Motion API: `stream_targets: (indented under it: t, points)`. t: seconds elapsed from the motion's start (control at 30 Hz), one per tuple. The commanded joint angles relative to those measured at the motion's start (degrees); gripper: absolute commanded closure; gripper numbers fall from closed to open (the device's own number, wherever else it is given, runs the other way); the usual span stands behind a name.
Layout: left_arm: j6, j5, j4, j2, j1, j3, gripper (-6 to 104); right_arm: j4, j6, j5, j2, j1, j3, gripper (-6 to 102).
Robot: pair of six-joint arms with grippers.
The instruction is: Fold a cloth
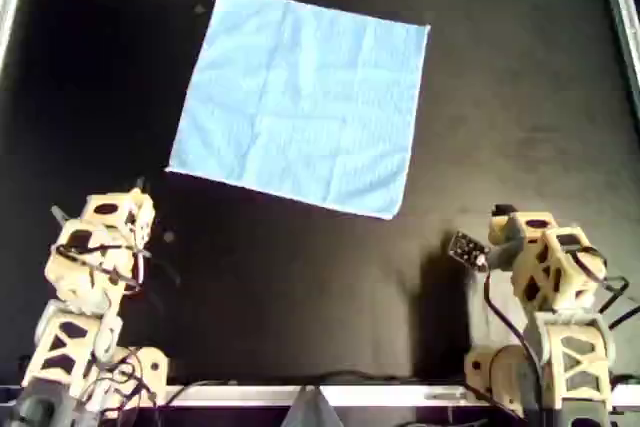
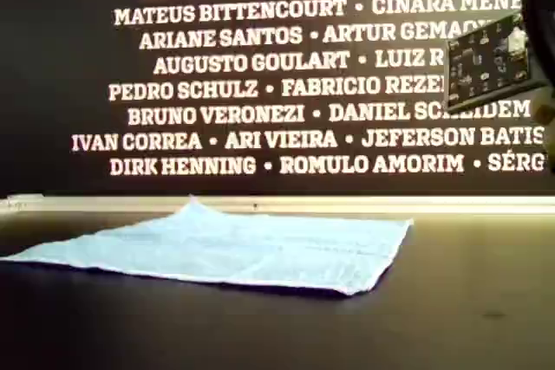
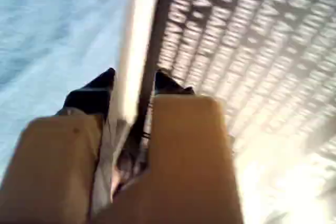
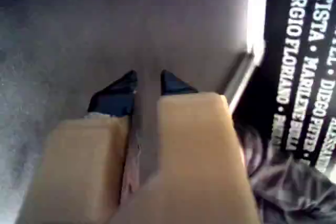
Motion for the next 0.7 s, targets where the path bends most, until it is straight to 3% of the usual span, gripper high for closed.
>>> stream_targets:
  t: [0.0, 0.67]
  points:
    - [-0.1, -0.2, -0.2, 1.8, -0.5, -1.0, 74, -3.2, -0.26, -0.3, 2.0, 0.3, -0.7, 83]
    - [-0.1, 0.4, -0.2, 1.8, -0.4, -0.9, 74, -3.2, -0.26, 0.0, 2.0, -0.4, 0.8, 82]
